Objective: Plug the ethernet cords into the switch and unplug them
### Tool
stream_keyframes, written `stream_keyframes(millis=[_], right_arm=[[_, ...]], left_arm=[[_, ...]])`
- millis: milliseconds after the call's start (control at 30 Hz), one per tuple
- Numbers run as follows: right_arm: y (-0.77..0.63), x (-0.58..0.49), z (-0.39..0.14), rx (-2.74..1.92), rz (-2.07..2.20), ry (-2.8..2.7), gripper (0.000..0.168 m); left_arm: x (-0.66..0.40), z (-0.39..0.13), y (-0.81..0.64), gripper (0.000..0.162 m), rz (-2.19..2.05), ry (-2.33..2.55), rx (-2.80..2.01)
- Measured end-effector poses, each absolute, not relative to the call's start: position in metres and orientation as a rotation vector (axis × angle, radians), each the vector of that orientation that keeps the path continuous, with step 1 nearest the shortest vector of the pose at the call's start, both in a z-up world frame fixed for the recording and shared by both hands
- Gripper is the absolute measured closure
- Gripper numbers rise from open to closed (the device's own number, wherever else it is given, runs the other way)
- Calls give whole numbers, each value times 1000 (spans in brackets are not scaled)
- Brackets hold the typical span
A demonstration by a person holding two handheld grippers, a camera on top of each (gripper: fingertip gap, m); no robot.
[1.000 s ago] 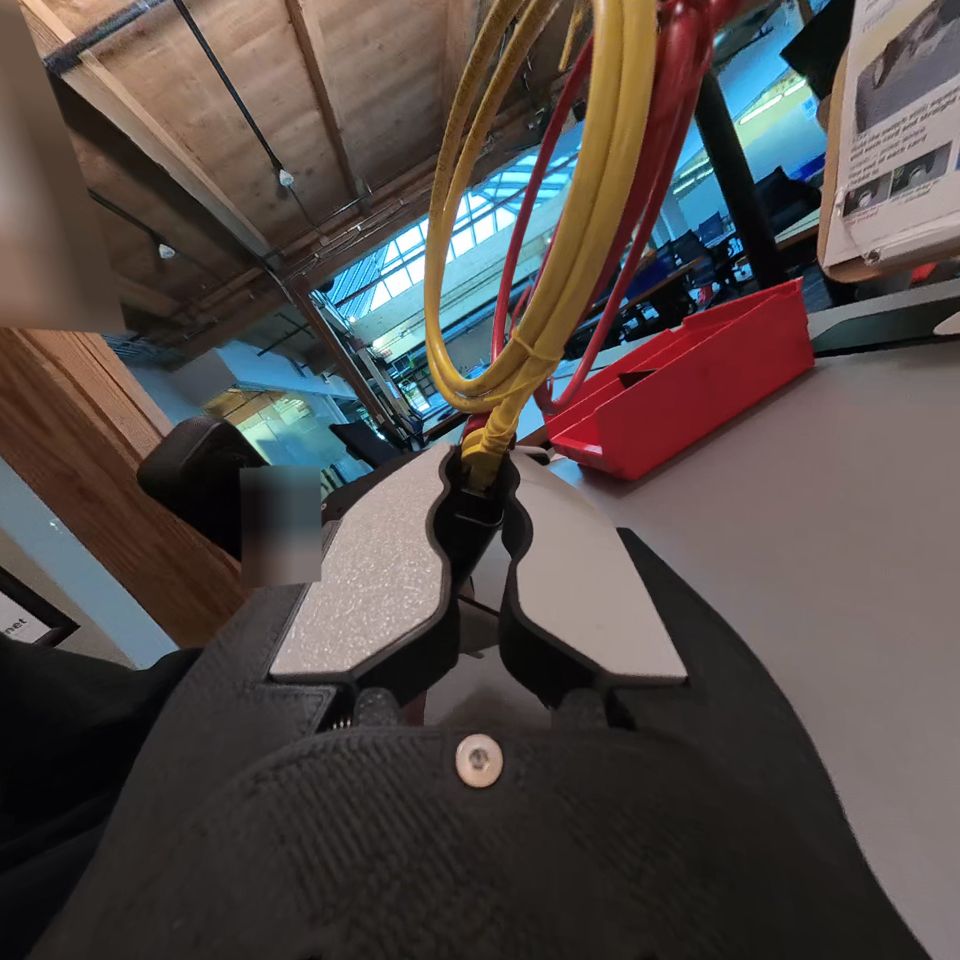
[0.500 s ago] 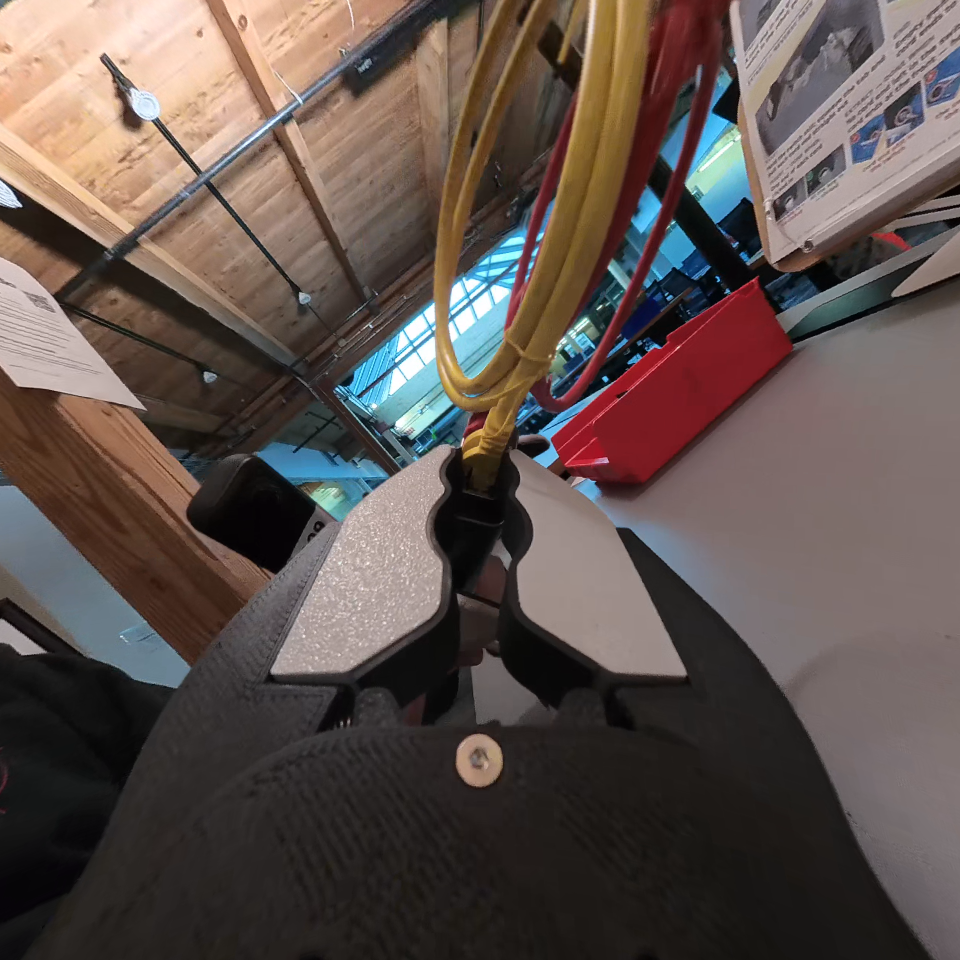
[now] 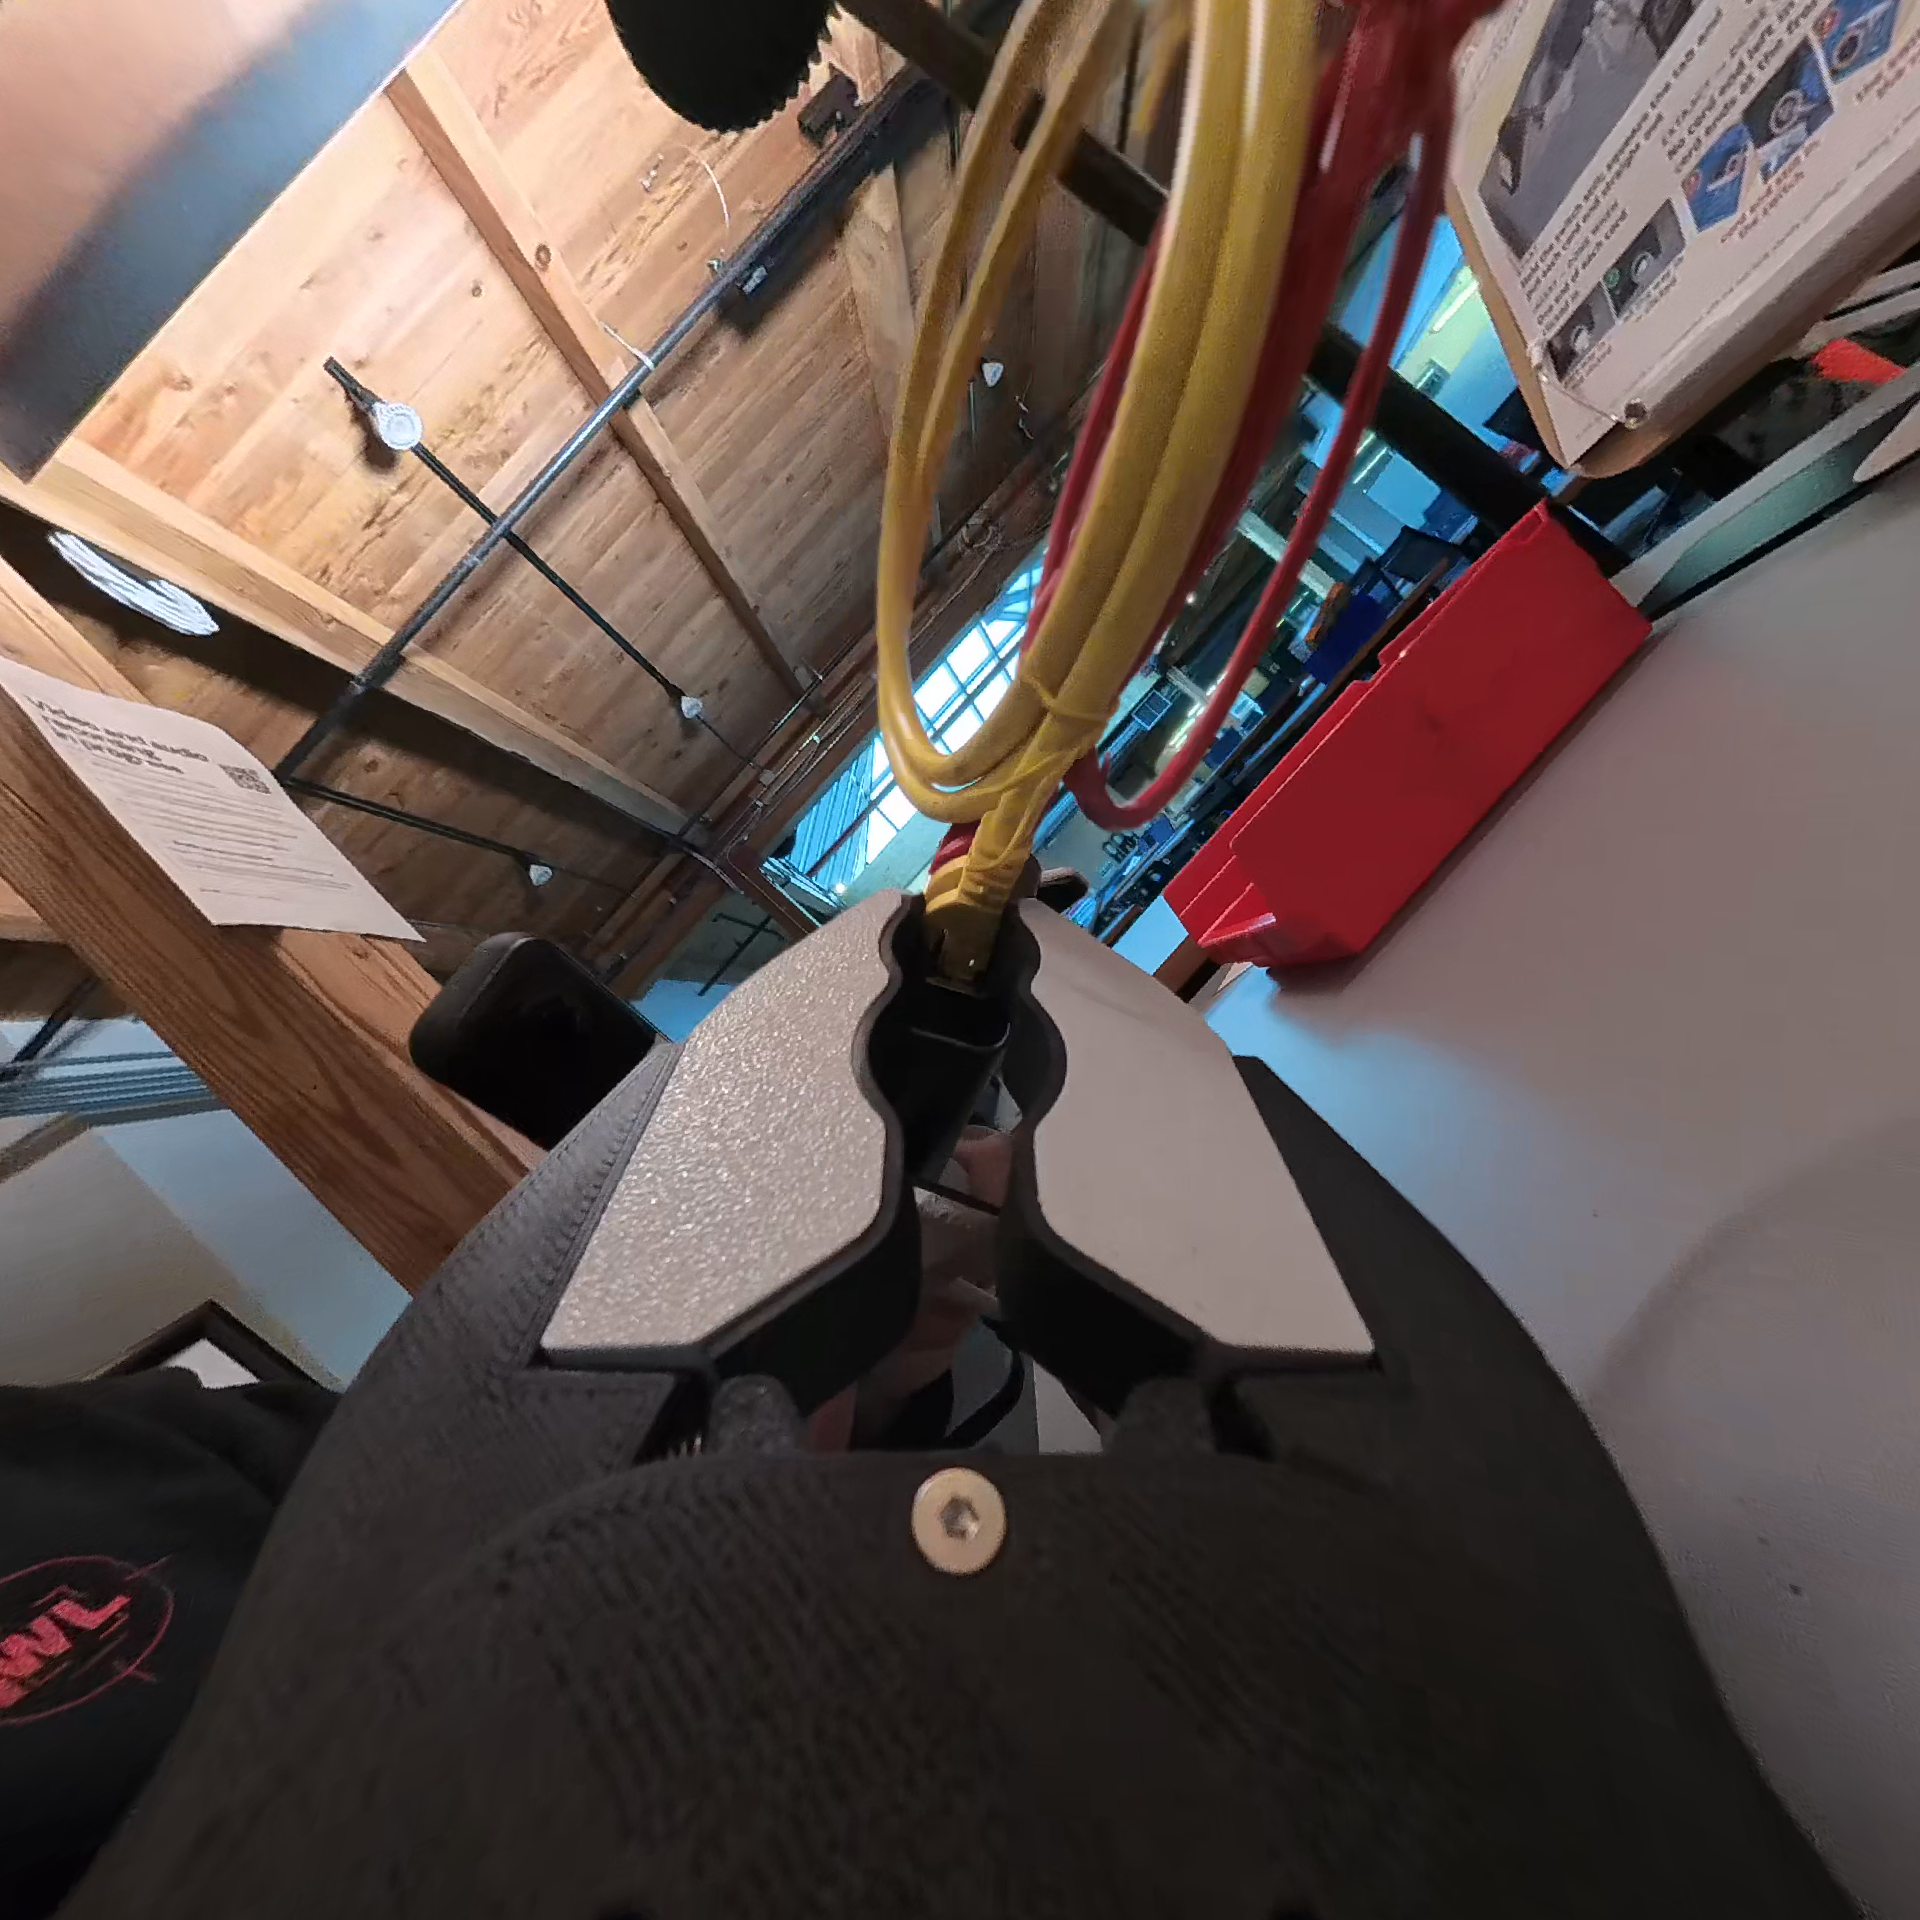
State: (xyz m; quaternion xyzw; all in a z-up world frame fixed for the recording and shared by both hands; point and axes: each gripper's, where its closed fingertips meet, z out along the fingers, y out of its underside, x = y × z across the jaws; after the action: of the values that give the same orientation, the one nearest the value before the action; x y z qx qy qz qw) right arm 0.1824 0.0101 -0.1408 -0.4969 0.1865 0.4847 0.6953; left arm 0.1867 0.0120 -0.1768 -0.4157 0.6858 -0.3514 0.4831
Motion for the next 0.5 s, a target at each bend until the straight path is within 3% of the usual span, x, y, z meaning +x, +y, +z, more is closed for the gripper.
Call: stream_keyframes(millis=[200,400,500], right_arm=[[18,182,-149,-1134,1101,423,153],[25,185,-154,-1158,1088,436,153],[29,183,-155,-1086,1201,466,154]], left_arm=[[188,-191,29,86,-607,1698,-951],[188,-190,25,86,-941,1663,-1090],[187,-192,36,86,-679,1669,-969]])
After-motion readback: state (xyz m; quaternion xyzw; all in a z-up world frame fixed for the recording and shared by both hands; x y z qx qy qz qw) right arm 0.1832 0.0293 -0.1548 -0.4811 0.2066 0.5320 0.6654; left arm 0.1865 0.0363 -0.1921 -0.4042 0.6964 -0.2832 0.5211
